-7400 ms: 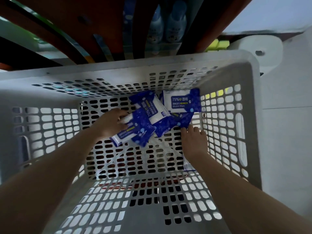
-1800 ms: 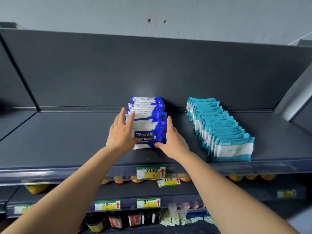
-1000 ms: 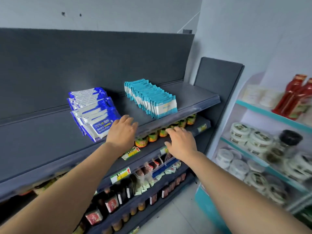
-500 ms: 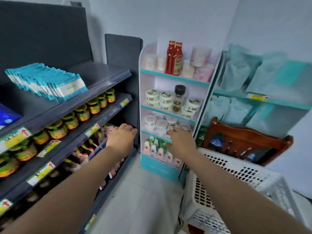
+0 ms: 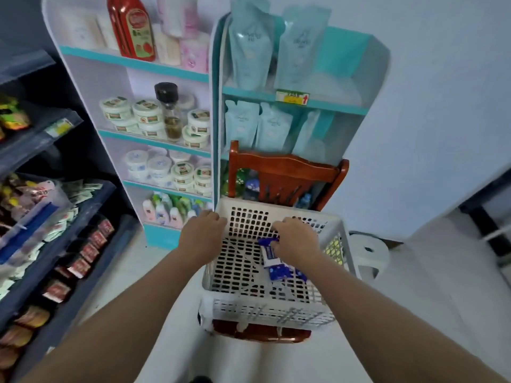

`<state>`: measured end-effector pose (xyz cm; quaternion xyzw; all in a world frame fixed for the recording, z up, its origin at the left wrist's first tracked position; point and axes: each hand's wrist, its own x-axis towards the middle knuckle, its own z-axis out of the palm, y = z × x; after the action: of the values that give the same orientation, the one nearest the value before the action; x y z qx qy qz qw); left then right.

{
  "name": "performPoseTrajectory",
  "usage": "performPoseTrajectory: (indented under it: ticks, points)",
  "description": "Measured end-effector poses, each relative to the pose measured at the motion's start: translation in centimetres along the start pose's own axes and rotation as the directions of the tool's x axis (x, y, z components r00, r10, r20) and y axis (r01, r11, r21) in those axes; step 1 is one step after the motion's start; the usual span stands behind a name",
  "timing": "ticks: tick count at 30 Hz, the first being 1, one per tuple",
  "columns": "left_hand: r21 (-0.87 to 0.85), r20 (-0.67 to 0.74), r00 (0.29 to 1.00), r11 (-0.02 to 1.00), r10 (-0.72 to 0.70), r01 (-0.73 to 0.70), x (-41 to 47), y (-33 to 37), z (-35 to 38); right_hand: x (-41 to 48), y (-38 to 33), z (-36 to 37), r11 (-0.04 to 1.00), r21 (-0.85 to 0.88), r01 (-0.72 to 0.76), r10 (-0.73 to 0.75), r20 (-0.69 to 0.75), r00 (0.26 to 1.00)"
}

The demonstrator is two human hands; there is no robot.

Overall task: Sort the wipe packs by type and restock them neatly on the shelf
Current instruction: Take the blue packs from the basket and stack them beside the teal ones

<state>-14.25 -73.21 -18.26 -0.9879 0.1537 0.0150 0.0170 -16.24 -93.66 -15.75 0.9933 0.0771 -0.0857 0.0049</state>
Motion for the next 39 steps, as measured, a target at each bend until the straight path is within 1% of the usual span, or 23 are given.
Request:
performPoseTrajectory:
  ticks: [3, 8, 13, 17, 19, 23, 25, 26, 28, 29, 31, 33, 35, 36, 38, 39]
  points:
    - [-0.008, 0.047, 0.997, 0.998, 0.056, -0.056, 2.6, 3.6, 1.9, 0.3, 3.8, 2.4, 0.998, 0.018, -0.068, 0.066, 0.066, 0.996]
    - [-0.084, 0.130, 0.985, 0.991, 0.117, -0.106, 7.7, 7.8, 6.0, 1.9, 9.0, 6.8, 0.988, 0.017, -0.155, 0.149, 0.172, 0.974]
    - [-0.113, 0.286, 0.949, 0.988, 0.130, -0.101, 12.7, 10.7, 11.1, 4.8, 13.6, 12.0, 0.975, 0.033, -0.219, 0.200, 0.290, 0.936]
    - [-0.121, 0.383, 0.913, 0.988, 0.140, -0.101, 15.7, 12.6, 15.8, 7.1, 16.4, 16.1, 0.968, 0.046, -0.246, 0.216, 0.346, 0.913]
    - [-0.131, 0.428, 0.894, 0.988, 0.133, -0.084, 16.9, 13.4, 18.3, 8.1, 17.5, 18.3, 0.964, 0.075, -0.255, 0.212, 0.363, 0.907]
    - [-0.185, 0.508, 0.856, 0.983, 0.100, -0.006, 18.6, 14.7, 24.0, 10.2, 19.4, 23.4, 0.950, 0.114, -0.291, 0.219, 0.421, 0.880]
    - [-0.199, 0.565, 0.822, 0.978, 0.065, 0.060, 19.3, 15.3, 26.7, 11.3, 20.2, 25.9, 0.938, 0.137, -0.317, 0.225, 0.456, 0.861]
    - [-0.214, 0.597, 0.802, 0.969, 0.033, 0.120, 19.7, 15.6, 28.3, 11.8, 20.6, 27.3, 0.933, 0.146, -0.328, 0.226, 0.469, 0.854]
    - [-0.249, 0.663, 0.747, 0.927, -0.050, 0.282, 20.4, 16.3, 31.1, 12.8, 21.3, 30.0, 0.928, 0.151, -0.341, 0.227, 0.498, 0.837]
    - [-0.272, 0.677, 0.731, 0.893, -0.086, 0.357, 20.7, 16.6, 32.6, 13.3, 21.6, 31.4, 0.926, 0.158, -0.344, 0.224, 0.504, 0.834]
    - [-0.343, 0.677, 0.719, 0.795, -0.159, 0.500, 21.4, 17.2, 35.1, 14.1, 22.0, 34.0, 0.920, 0.178, -0.348, 0.217, 0.508, 0.833]
    - [-0.402, 0.652, 0.711, 0.675, -0.264, 0.619, 22.0, 17.7, 37.1, 14.9, 22.3, 36.4, 0.911, 0.200, -0.362, 0.221, 0.504, 0.835]
    - [-0.428, 0.603, 0.699, 0.584, -0.383, 0.689, 22.4, 18.1, 38.5, 15.3, 22.2, 38.1, 0.901, 0.209, -0.380, 0.239, 0.493, 0.837]
    - [-0.447, 0.587, 0.693, 0.546, -0.419, 0.709, 22.5, 18.3, 38.9, 15.3, 22.0, 38.7, 0.901, 0.202, -0.384, 0.254, 0.474, 0.843]
    - [-0.516, 0.599, 0.671, 0.430, -0.437, 0.741, 22.6, 18.4, 39.3, 15.3, 21.6, 39.5, 0.904, 0.164, -0.394, 0.298, 0.417, 0.858]
    - [-0.548, 0.612, 0.656, 0.361, -0.442, 0.755, 22.5, 18.3, 39.2, 15.3, 21.4, 39.7, 0.895, 0.148, -0.421, 0.333, 0.405, 0.851]
